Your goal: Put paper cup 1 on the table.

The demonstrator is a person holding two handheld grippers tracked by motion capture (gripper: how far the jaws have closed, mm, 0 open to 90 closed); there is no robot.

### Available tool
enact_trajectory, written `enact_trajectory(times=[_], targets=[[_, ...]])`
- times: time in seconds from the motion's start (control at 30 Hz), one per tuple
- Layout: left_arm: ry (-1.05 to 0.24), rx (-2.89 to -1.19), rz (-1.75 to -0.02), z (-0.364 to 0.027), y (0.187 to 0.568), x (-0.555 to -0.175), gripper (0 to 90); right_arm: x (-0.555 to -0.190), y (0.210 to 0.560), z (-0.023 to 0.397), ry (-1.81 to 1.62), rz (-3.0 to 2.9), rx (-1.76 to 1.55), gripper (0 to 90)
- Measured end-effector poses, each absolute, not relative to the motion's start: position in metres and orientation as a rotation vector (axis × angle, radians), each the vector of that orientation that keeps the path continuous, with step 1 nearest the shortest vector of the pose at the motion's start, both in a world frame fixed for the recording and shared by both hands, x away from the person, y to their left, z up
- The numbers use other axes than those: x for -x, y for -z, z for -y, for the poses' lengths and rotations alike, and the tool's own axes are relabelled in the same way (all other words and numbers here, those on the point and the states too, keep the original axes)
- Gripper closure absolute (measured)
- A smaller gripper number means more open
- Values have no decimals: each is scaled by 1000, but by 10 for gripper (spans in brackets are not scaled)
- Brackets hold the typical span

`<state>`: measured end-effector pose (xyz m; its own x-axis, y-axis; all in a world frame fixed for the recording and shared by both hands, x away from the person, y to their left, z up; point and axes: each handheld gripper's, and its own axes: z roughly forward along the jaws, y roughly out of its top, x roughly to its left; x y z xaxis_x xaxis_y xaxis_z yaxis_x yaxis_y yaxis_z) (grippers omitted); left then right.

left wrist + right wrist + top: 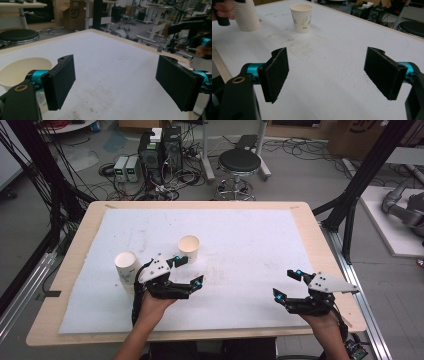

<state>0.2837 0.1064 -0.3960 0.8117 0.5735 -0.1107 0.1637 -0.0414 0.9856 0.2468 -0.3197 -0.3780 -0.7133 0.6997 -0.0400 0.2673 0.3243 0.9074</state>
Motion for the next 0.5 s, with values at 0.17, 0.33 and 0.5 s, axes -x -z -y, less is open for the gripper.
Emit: enact_trajectory(times=[0.17, 0.33, 0.5], targets=[[-380, -1587, -574, -112, 389, -273, 162, -248, 379, 319, -1353, -2177, -875, 205], [-401, -1580, -581, -120, 386, -267, 162, -249, 380, 316, -1363, -2183, -861, 206], [-405, -1583, -585, -126, 383, -263, 164, -251, 380, 314, -1367, -2189, -856, 205]])
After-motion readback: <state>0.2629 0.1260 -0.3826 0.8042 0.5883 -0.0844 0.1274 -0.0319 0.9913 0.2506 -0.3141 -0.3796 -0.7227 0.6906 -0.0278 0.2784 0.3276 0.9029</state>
